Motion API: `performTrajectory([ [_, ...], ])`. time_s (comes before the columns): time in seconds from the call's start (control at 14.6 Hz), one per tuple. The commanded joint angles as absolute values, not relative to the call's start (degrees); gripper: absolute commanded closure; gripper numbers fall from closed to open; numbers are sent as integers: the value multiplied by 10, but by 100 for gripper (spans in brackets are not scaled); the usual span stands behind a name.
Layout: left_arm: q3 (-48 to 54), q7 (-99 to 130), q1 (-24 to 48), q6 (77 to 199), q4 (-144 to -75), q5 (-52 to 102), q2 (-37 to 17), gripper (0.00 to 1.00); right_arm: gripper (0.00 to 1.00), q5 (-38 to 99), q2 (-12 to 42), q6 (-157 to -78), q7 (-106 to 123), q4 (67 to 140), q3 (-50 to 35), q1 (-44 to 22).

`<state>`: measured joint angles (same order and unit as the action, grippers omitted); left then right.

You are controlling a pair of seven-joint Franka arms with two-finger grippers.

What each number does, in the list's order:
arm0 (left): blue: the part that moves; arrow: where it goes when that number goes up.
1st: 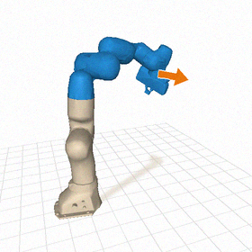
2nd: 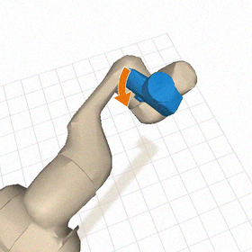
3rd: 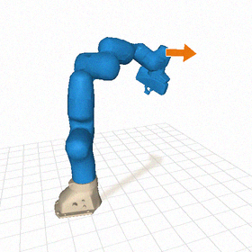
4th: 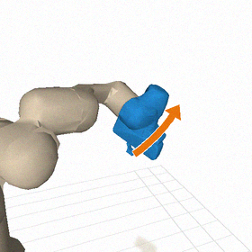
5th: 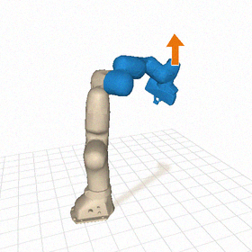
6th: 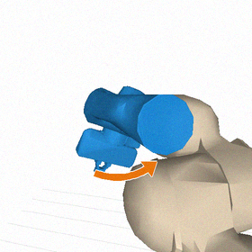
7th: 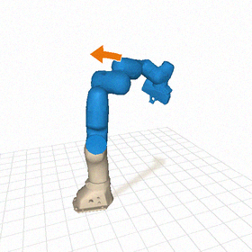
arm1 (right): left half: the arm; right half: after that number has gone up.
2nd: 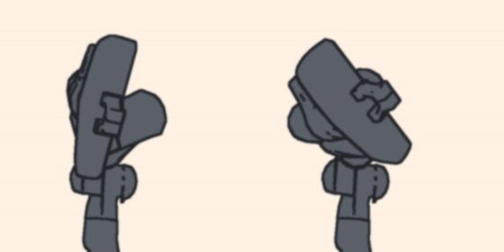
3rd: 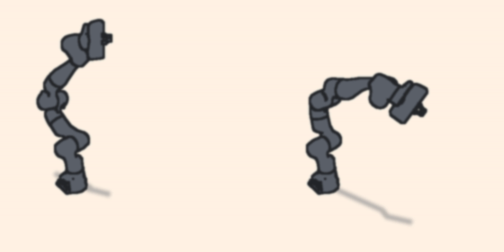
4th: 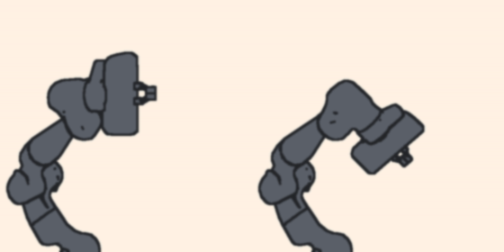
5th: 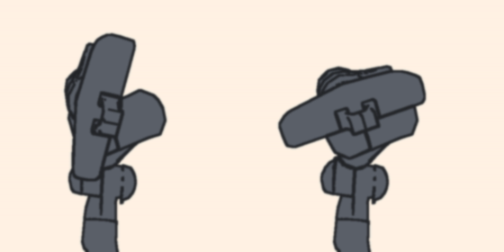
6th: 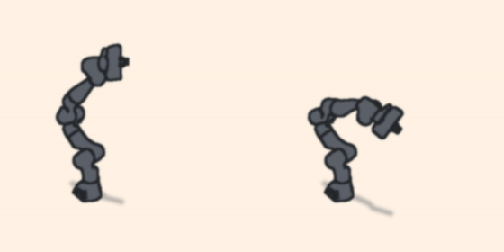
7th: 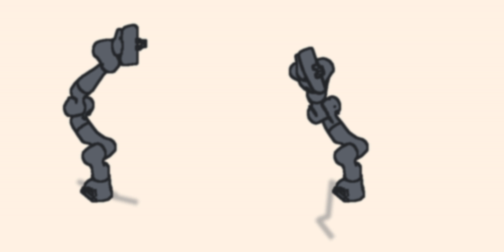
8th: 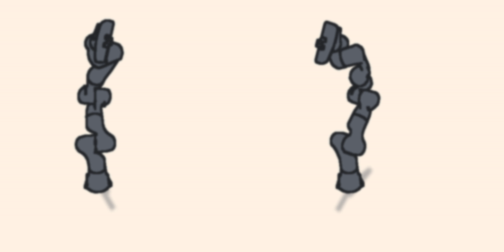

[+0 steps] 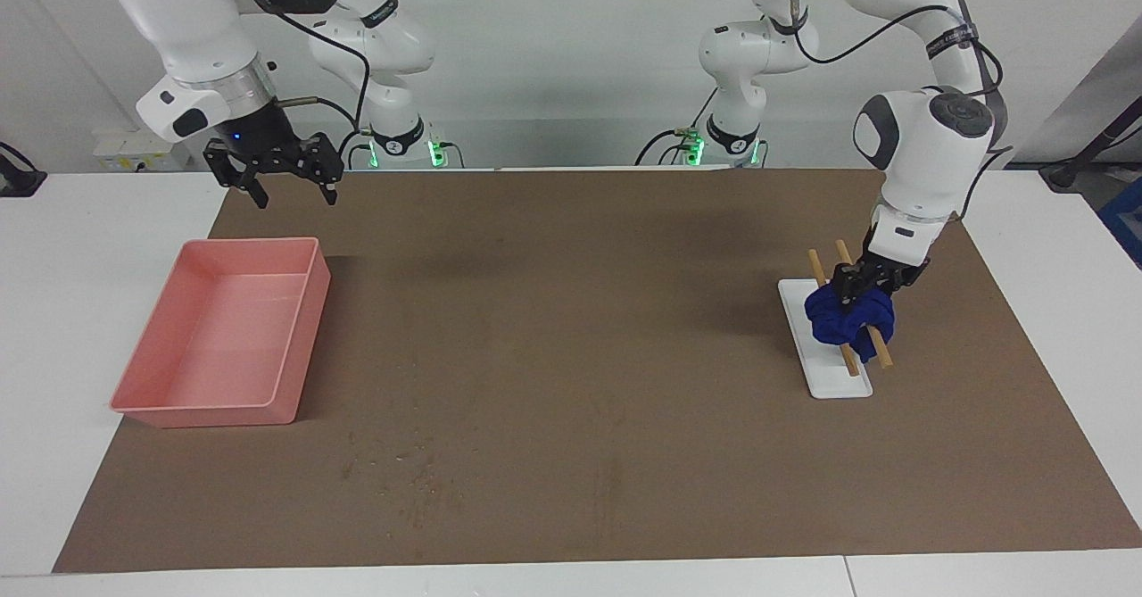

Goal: Wipe water with towel using both arms
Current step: 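Grasp the blue cloth on the white tray with the left gripper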

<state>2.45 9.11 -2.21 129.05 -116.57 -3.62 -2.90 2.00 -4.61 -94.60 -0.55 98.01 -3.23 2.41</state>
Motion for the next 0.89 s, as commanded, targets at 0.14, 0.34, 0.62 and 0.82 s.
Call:
performTrajectory([
  [0.14, 28, 103, -15, 1212, -1119, -83, -32, 100, 0, 11, -58, -940, 11, 989, -38, 33],
  [0.34, 33, 113, -9, 1130, -1056, -45, -37, 100, 0, 11, -58, -939, 11, 990, -38, 33],
  [0.62, 36, 236, 10, 1114, -1042, 146, -28, 100, 0, 19, -58, -942, 4, 991, -38, 31],
  [0.82, 40, 447, 64, 1127, -1039, 240, -28, 100, 0, 28, -58, -945, -42, 991, -45, 25],
])
